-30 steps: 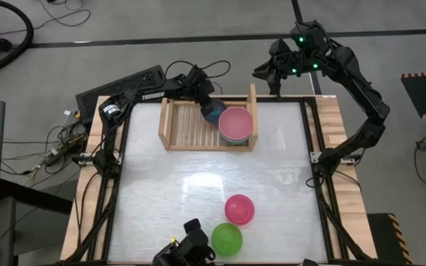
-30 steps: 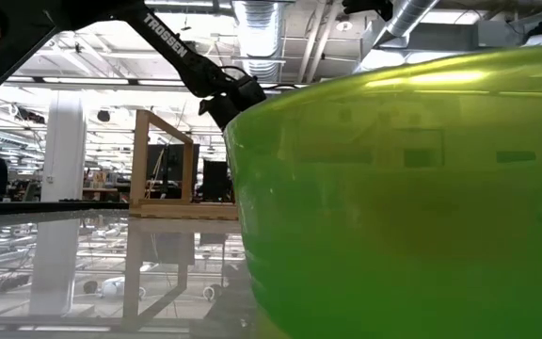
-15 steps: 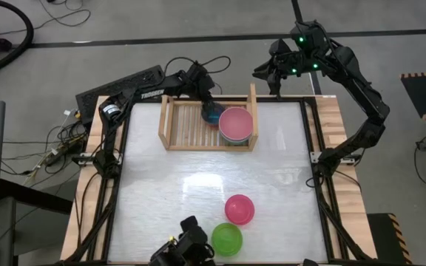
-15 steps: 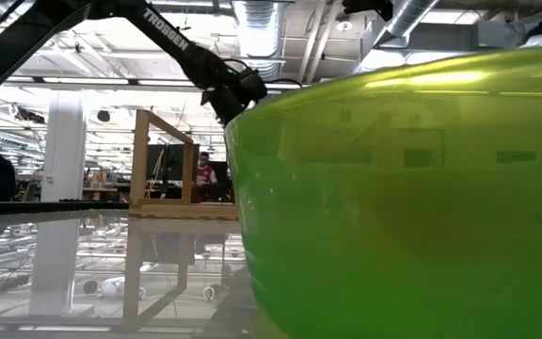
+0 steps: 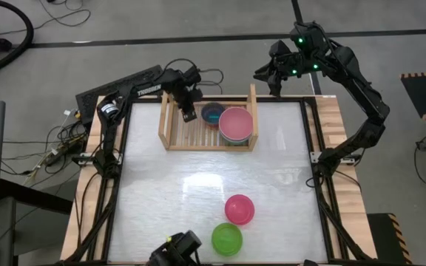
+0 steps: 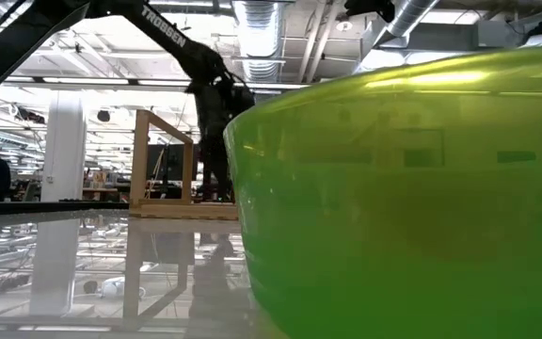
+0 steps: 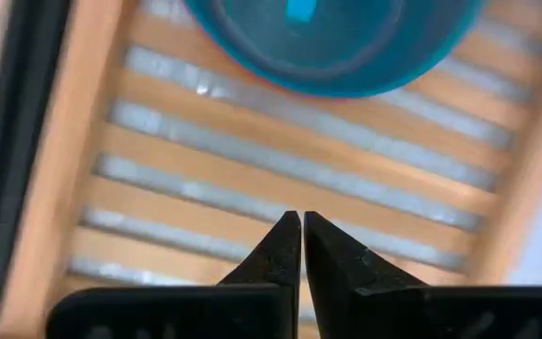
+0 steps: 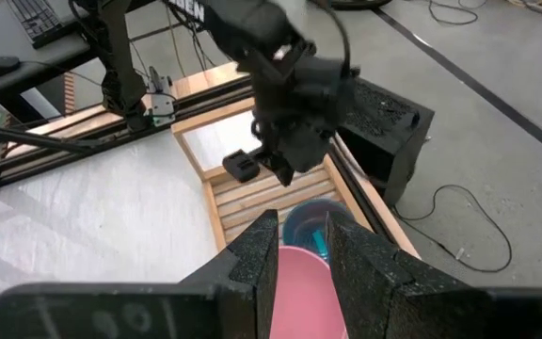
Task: Place and stack bowls onto a shelf
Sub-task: Adjust the left stacked bowls on the shelf
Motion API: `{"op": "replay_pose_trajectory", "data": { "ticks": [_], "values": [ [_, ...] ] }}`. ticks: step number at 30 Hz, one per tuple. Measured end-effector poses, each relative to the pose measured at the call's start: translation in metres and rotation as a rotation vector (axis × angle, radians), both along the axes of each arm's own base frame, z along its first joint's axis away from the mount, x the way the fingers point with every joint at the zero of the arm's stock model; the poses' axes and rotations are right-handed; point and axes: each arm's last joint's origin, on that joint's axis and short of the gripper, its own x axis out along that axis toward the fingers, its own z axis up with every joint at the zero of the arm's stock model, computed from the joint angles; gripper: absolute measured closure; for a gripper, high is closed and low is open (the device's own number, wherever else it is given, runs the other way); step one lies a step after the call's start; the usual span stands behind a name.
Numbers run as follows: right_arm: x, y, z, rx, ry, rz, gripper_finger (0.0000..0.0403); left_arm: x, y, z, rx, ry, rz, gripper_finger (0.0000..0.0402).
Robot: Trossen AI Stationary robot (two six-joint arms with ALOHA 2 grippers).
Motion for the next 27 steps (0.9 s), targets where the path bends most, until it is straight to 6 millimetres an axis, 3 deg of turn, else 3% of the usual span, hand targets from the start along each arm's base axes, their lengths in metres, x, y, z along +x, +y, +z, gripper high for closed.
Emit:
{"op": "replay_pose_trajectory", "data": {
  "ticks": [6,16,27],
  "values": [
    [0.000,0.000,0.000,0.004,0.005,0.000,0.0284,0.013,-0.009,-0.022,0.055,-0.057,0.014,0.0401],
    [-0.001,0.001,-0.001,0.010,0.012,0.000,0.0284,0.049,-0.005,-0.025,0.214,-0.293,0.040,0.0401],
    [-0.001,0.000,-0.001,0.007,0.010,-0.001,0.0284,0.061,-0.009,-0.034,0.202,-0.344,0.046,0.0401]
  ]
}}
